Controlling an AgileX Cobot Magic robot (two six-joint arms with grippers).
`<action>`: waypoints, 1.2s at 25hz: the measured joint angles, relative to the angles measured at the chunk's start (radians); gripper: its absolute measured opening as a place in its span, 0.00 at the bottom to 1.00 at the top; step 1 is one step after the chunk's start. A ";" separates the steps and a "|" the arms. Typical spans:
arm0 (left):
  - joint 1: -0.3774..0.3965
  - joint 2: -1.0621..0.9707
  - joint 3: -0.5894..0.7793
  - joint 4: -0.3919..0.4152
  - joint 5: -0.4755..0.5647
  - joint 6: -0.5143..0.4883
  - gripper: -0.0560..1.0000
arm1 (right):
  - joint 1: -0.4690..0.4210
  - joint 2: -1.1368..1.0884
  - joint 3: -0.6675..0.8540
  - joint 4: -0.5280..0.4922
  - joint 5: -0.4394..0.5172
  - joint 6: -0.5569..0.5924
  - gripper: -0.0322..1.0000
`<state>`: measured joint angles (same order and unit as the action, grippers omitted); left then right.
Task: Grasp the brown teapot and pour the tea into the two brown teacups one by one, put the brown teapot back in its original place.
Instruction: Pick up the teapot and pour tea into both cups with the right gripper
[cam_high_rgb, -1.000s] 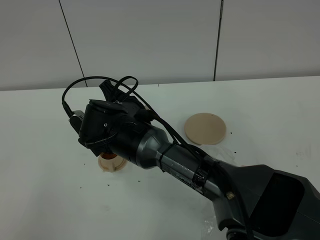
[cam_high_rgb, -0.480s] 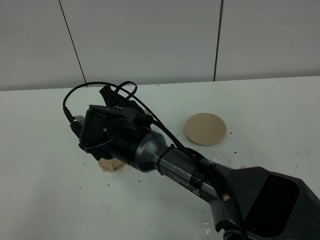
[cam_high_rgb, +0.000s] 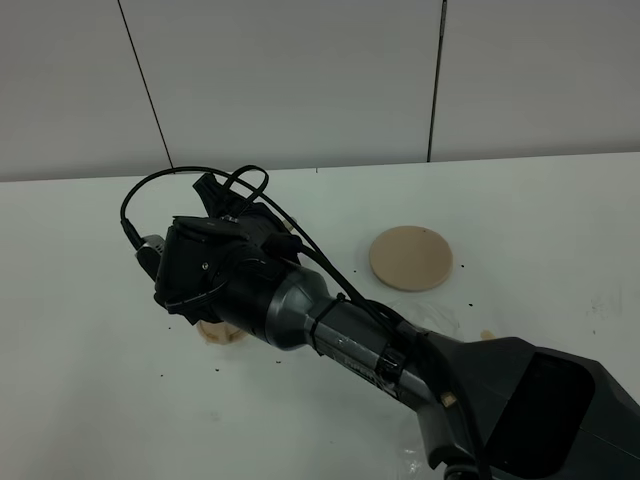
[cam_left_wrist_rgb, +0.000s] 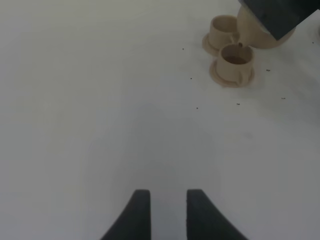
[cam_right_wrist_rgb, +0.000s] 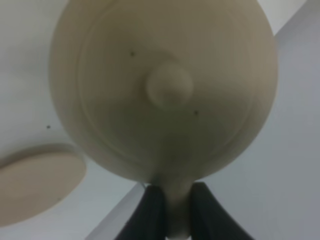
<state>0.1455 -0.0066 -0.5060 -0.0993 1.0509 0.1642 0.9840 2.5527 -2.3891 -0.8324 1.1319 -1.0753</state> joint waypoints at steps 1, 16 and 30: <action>0.000 0.000 0.000 0.000 0.000 0.000 0.29 | 0.000 0.000 0.000 -0.005 0.000 0.000 0.12; 0.000 0.000 0.000 0.000 0.000 0.000 0.29 | 0.000 0.000 0.000 -0.039 -0.002 -0.002 0.12; 0.000 0.000 0.000 0.000 0.000 0.000 0.29 | 0.000 0.000 0.000 -0.037 0.009 -0.004 0.12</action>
<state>0.1455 -0.0066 -0.5060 -0.0993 1.0509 0.1642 0.9840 2.5527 -2.3891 -0.8696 1.1411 -1.0796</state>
